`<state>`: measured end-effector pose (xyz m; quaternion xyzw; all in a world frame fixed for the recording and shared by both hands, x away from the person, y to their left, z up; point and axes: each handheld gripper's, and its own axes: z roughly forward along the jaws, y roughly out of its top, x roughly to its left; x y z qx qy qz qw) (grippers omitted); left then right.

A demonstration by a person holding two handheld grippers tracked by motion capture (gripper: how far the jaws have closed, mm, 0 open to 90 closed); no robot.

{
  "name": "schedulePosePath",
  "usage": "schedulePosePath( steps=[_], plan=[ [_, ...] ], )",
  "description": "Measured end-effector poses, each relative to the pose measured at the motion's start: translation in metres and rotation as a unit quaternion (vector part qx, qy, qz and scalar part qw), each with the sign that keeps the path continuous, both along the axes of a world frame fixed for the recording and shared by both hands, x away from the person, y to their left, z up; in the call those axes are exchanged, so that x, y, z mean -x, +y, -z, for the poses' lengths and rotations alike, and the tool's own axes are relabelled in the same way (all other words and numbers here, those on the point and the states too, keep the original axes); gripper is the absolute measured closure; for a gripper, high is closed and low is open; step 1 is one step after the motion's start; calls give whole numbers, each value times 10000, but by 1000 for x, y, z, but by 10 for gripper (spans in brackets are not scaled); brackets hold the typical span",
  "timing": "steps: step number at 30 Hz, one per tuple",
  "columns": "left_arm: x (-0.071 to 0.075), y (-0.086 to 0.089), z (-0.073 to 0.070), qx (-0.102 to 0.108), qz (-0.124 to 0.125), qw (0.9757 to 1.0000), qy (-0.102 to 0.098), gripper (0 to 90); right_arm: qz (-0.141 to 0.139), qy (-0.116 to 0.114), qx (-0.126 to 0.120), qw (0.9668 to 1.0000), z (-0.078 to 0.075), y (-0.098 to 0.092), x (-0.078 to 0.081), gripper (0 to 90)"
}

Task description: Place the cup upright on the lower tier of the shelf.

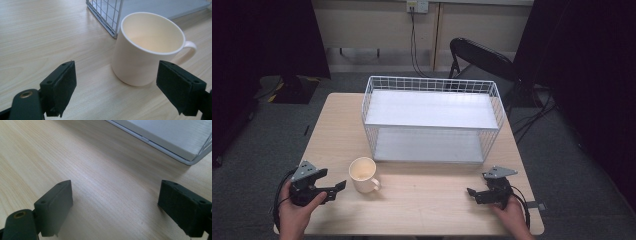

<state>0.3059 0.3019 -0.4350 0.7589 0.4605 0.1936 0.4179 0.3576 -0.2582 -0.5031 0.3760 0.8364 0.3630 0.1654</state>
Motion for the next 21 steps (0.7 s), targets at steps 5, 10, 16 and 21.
schedulePosePath(
  steps=[5,10,16,21],
  plan=[
    [-1,-1,-6,5,36,10000,-14,163,1,-1,0,10000,0,0,0,118],
    [-3,-3,-12,95,53,9999,-66,163,1,0,-1,10000,0,0,0,118],
    [-6,-7,-16,70,99,9999,-88,163,1,-6,-7,10000,0,0,0,118],
    [-10,-10,-20,93,138,9998,-98,162,1,-1,-1,10000,0,0,0,118]
  ],
)
